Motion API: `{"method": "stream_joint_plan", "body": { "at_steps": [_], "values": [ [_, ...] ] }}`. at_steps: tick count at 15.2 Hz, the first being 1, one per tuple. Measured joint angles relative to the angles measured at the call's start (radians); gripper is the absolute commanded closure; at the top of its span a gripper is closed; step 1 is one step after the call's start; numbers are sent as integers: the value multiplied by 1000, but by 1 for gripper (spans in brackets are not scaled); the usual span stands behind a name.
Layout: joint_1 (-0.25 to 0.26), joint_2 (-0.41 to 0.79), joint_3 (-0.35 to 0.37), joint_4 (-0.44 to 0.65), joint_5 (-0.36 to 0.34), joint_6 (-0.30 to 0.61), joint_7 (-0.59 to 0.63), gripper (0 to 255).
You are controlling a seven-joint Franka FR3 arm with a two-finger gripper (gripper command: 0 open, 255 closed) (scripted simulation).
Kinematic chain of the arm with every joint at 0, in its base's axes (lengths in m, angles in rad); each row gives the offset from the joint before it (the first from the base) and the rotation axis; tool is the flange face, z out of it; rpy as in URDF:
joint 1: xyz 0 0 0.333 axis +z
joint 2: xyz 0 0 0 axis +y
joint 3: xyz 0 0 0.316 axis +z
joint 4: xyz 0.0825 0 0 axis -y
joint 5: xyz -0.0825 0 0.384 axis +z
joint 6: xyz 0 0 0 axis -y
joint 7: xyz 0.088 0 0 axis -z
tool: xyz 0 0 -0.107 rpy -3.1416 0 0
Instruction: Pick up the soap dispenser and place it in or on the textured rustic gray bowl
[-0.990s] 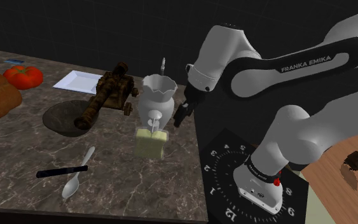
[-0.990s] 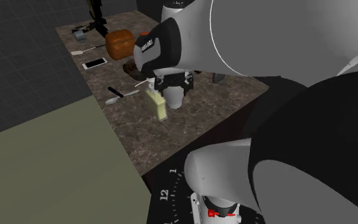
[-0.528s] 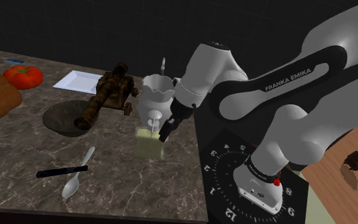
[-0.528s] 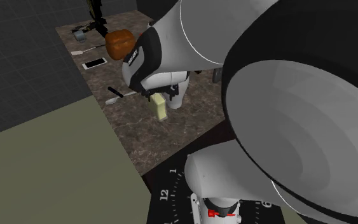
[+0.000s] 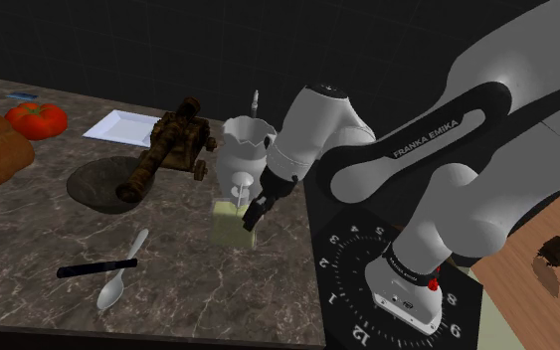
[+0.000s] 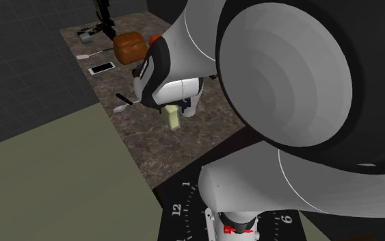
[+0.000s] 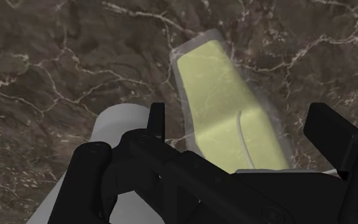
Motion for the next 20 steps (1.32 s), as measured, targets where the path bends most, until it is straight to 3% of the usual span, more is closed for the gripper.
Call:
{"method": "stream_joint_plan", "body": {
  "at_steps": [4, 5, 15, 20],
  "values": [
    [0, 2, 0, 0, 0, 3, 0, 0],
    [0, 2, 0, 0, 0, 3, 0, 255],
    [0, 2, 0, 0, 0, 3, 0, 255],
    [4, -49, -9, 20, 1, -68, 0, 255]
  ]
}}
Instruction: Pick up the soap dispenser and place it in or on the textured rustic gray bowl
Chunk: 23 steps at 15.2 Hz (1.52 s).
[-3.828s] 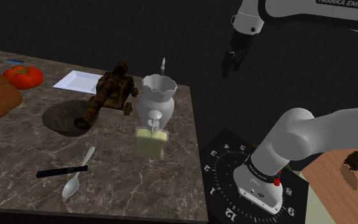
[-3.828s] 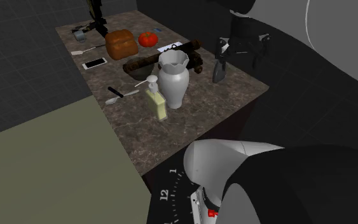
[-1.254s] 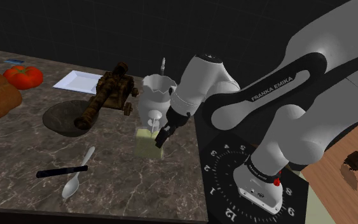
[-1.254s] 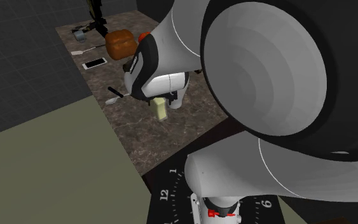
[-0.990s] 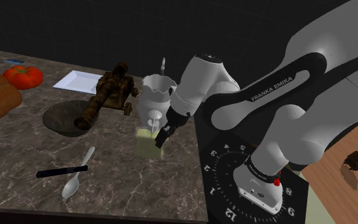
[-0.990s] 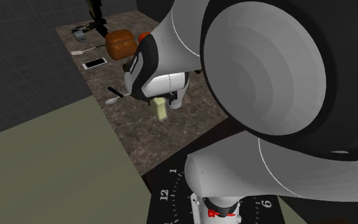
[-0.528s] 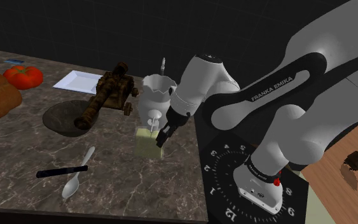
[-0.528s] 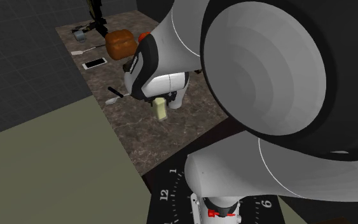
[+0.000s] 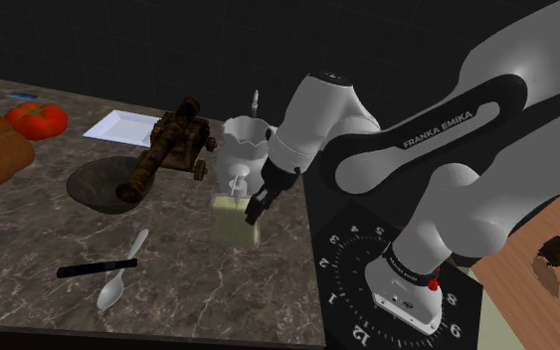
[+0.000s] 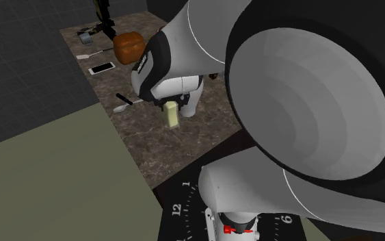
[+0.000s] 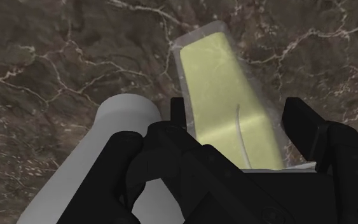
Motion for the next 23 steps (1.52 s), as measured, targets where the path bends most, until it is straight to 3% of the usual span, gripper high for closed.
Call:
{"method": "stream_joint_plan", "body": {
  "at_steps": [23],
  "values": [
    [-4, -192, -58, 188, -28, -379, 5, 255]
  ]
}}
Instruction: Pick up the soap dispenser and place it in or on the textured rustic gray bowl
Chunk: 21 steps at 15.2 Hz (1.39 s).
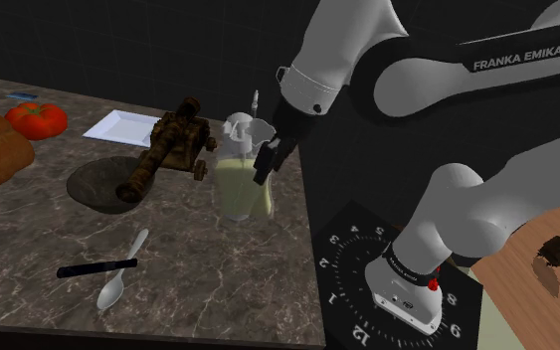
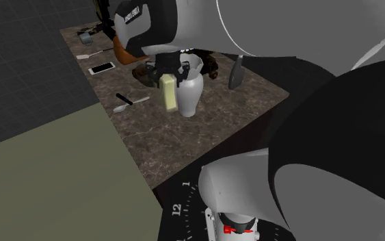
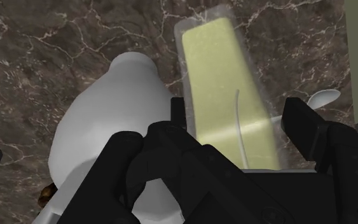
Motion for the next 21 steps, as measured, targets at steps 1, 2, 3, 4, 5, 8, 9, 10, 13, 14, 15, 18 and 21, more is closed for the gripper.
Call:
{"method": "stream_joint_plan", "body": {
  "at_steps": [1, 2, 3, 4, 5, 8, 9, 10, 13, 14, 15, 18, 21],
  "values": [
    [0, -4, -2, 7, -1, -11, 0, 255],
    [-1, -7, -3, 19, -3, -26, 2, 255],
    [-2, -12, -6, 30, -5, -42, 1, 255],
    [-4, -12, -9, 43, -7, -55, 1, 255],
    [-3, -18, -10, 49, -7, -68, 3, 255],
    [-22, 62, -3, 123, -27, -60, 7, 255],
    [-29, 94, 0, 148, -34, -54, 9, 255],
    [-38, 136, 3, 186, -45, -49, 11, 255],
    [-61, 275, 24, 300, -84, -25, 34, 255],
    [-68, 317, 27, 342, -98, -28, 39, 255],
    [-74, 354, 27, 378, -111, -28, 41, 255],
    [-85, 473, 38, 505, -156, -40, 66, 255],
    [-87, 610, 41, 654, -210, -58, 88, 255]
  ]
}}
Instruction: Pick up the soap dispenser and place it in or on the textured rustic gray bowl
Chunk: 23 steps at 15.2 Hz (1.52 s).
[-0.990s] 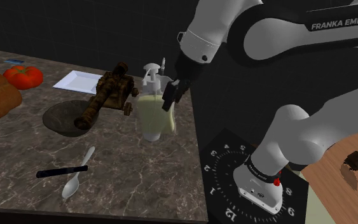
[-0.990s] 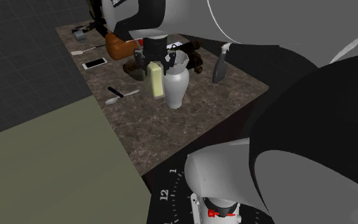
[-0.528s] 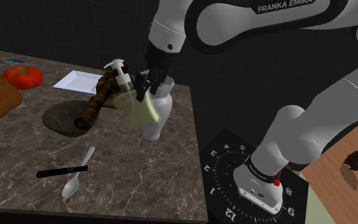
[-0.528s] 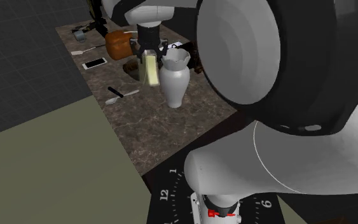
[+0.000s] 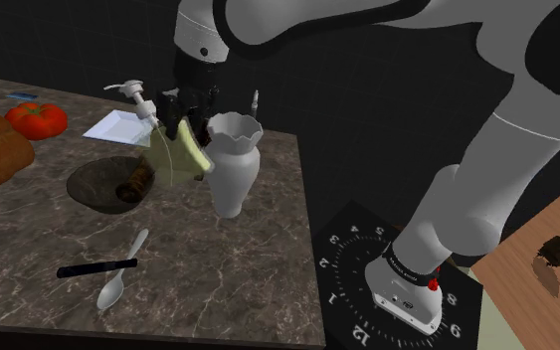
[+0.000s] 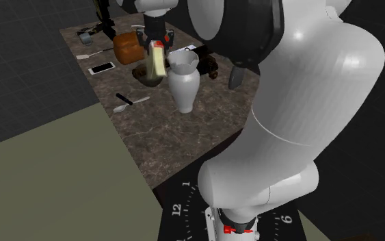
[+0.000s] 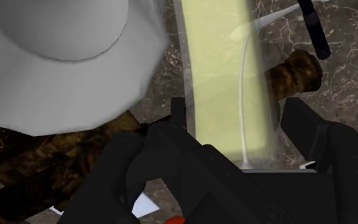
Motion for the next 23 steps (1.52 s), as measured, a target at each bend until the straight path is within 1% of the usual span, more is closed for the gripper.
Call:
{"method": "stream_joint_plan", "body": {
  "at_steps": [2, 7, 10, 11, 12, 14, 23],
  "values": [
    [5, 88, -1, 106, -34, -22, 13, 255],
    [37, 301, -11, 396, -106, -109, 37, 255],
    [76, 451, -22, 628, -147, -195, 46, 255],
    [80, 476, -25, 659, -152, -200, 45, 255],
    [83, 490, -26, 670, -154, -197, 45, 255],
    [82, 494, -27, 654, -155, -173, 44, 255],
    [77, 513, -33, 554, -164, -59, 52, 255]
  ]
}}
